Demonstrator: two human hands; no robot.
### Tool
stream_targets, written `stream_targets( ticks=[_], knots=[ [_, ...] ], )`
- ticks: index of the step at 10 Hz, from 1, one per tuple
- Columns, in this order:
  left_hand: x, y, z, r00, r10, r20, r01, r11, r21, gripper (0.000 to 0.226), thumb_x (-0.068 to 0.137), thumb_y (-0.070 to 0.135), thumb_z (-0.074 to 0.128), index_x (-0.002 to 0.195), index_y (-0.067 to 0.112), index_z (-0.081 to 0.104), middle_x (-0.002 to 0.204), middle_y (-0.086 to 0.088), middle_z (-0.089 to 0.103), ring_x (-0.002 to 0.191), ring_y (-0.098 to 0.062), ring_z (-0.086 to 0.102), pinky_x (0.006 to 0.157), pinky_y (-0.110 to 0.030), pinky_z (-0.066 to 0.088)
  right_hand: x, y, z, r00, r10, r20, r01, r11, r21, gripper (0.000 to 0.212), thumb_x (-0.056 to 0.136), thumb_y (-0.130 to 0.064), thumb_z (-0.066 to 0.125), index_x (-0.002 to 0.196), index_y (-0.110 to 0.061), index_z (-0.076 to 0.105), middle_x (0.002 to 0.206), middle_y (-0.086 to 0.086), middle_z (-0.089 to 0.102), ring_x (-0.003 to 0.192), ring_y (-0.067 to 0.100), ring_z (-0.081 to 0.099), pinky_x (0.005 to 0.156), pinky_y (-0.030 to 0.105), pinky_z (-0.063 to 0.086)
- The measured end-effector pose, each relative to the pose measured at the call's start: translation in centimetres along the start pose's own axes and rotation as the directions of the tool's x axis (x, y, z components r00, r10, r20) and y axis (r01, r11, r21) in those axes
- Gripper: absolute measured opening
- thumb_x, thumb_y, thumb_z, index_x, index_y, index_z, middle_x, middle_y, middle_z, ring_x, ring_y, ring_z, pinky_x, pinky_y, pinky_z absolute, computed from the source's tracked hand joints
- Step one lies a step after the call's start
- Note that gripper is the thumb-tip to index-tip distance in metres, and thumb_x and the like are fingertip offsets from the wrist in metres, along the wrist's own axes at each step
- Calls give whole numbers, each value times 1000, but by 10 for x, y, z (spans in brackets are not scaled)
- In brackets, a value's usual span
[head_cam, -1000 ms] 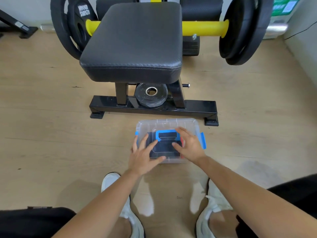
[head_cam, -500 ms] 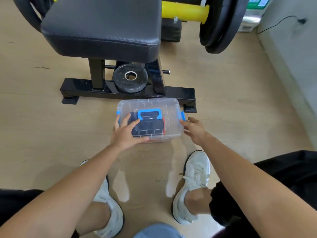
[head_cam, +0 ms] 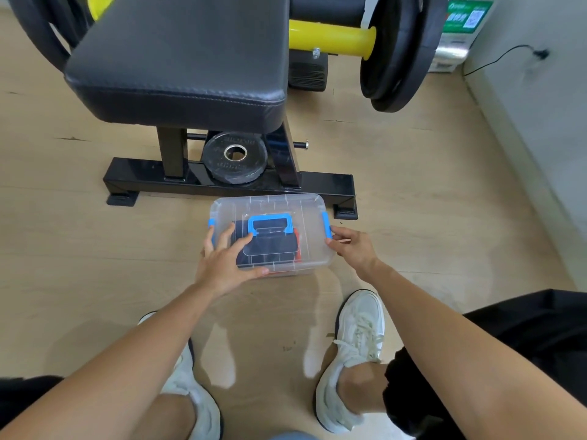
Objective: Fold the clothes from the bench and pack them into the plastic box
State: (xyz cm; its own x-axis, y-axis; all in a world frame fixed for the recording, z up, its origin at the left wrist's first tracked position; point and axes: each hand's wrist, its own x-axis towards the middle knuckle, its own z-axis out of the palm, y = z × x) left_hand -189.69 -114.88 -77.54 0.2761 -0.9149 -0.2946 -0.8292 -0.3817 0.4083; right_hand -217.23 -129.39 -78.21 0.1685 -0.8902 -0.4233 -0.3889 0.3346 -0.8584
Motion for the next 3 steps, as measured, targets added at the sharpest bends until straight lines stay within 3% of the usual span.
stream_targets(
  ticks=[2, 3],
  knots=[
    [1, 2, -13, 993, 20, 119, -17, 1000, -23, 94, 71, 80, 64, 152, 48, 30, 167, 12, 1, 150, -26, -24, 123, -53, 13, -11, -5, 3, 1000, -15, 9, 17, 981, -191, 50, 87, -18, 74, 134, -20, 59, 105, 6, 62, 94, 24, 62, 83, 32, 52],
    [12, -6, -48, 975, 44, 219, -46, 999, 3, 76, 83, 63, 69, 150, 42, 39, 166, 8, 17, 153, -27, 2, 122, -47, 20, -20, -19, -2, 998, -43, 48, 58, 918, -392, 43, 88, -17, 71, 130, -15, 62, 102, 6, 64, 90, 21, 60, 83, 29, 50]
  ],
)
